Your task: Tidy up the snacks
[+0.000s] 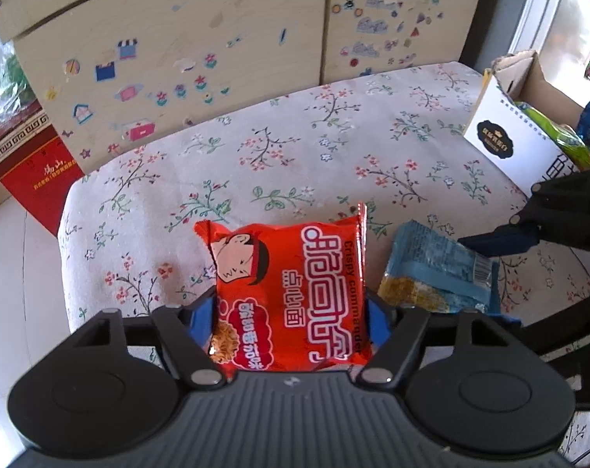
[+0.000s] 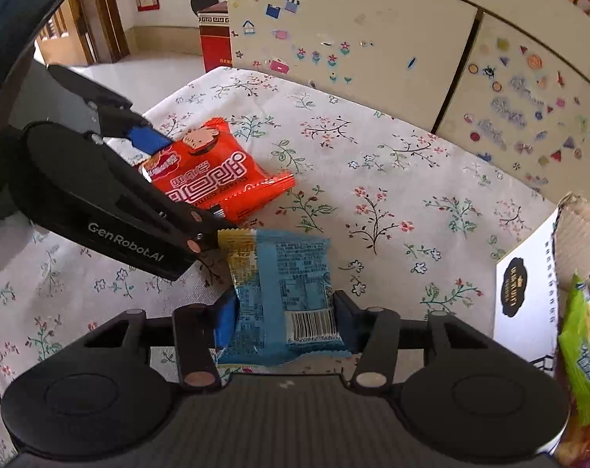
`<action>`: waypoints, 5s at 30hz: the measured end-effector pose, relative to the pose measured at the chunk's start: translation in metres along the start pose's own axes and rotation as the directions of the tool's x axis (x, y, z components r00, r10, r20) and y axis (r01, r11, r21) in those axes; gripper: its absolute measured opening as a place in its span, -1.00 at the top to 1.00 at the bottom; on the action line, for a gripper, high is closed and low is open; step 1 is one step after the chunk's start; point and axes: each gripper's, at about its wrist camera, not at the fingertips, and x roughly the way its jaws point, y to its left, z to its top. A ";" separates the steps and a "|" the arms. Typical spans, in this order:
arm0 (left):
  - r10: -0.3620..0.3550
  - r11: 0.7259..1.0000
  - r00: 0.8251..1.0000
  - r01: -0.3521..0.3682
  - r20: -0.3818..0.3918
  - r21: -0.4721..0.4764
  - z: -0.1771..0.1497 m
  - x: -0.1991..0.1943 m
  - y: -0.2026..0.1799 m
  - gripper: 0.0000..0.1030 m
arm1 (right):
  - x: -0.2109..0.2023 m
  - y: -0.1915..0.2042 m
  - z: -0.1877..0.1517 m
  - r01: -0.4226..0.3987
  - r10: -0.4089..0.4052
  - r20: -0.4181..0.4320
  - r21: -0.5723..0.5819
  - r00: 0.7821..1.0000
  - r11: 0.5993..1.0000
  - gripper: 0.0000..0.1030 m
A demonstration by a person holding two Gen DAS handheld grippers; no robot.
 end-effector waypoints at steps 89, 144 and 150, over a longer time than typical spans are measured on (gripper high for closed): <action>-0.142 0.986 0.950 0.162 0.277 -0.050 0.077 -0.061 -0.235 -0.60 | -0.207 -0.162 -0.138 0.027 -0.354 0.223 0.814 0.908 0.580 -0.36; 0.198 0.980 0.975 -0.199 0.096 0.002 0.045 -0.112 -0.263 -0.99 | -0.213 -0.120 -0.165 0.403 -0.491 -0.117 0.745 0.863 0.532 -1.00; 0.221 0.975 0.970 -0.223 0.103 0.009 0.048 -0.111 -0.263 -0.99 | -0.208 -0.119 -0.160 0.408 -0.486 -0.126 0.740 0.865 0.535 -1.00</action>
